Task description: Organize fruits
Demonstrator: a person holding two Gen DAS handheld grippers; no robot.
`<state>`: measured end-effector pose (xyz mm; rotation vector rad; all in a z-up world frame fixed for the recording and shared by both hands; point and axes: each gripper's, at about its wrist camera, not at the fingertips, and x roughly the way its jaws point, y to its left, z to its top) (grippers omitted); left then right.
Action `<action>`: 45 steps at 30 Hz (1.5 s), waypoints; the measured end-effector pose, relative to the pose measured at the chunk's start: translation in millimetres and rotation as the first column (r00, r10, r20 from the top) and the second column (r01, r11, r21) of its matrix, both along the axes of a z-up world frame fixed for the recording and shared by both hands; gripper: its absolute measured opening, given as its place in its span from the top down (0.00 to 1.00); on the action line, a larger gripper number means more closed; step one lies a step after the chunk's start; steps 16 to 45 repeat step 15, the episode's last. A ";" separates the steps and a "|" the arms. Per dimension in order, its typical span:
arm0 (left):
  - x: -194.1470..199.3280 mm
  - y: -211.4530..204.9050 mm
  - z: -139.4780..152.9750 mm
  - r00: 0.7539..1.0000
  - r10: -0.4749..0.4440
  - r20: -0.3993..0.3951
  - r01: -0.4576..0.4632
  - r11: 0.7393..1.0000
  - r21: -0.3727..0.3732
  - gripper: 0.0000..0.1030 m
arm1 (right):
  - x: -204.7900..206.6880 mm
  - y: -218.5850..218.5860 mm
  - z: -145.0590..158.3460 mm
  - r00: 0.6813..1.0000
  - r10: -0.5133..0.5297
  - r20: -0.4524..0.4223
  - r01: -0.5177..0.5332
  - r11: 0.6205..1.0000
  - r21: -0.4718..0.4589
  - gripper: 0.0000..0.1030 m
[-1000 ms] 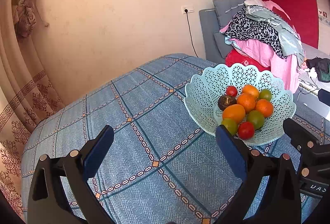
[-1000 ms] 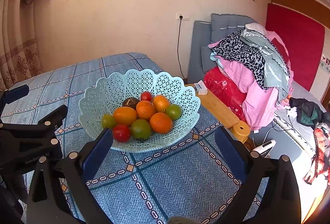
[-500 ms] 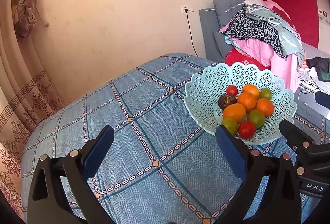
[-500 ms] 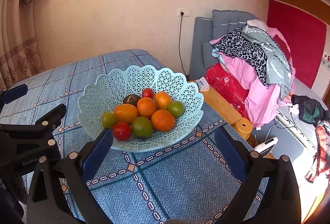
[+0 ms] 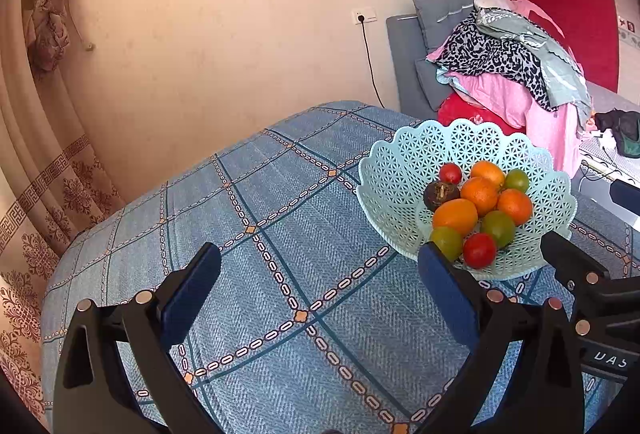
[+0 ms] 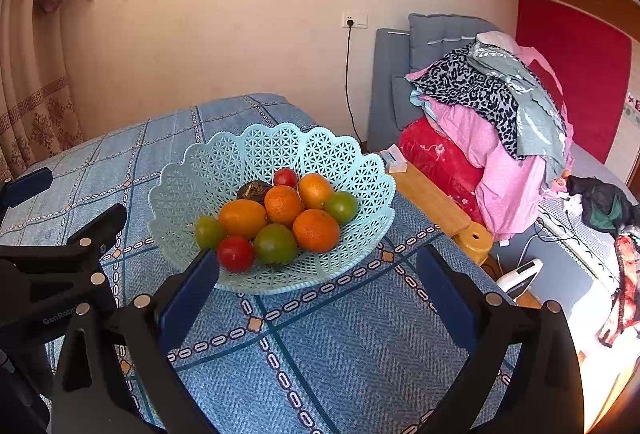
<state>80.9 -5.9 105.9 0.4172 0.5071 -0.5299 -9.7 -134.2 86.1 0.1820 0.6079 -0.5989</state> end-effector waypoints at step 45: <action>-2.1 -0.4 1.7 1.000 -0.002 0.006 0.002 1.000 0.001 0.03 | -1.0 -0.4 -0.1 1.000 -0.018 -0.016 0.018 1.000 0.007 0.05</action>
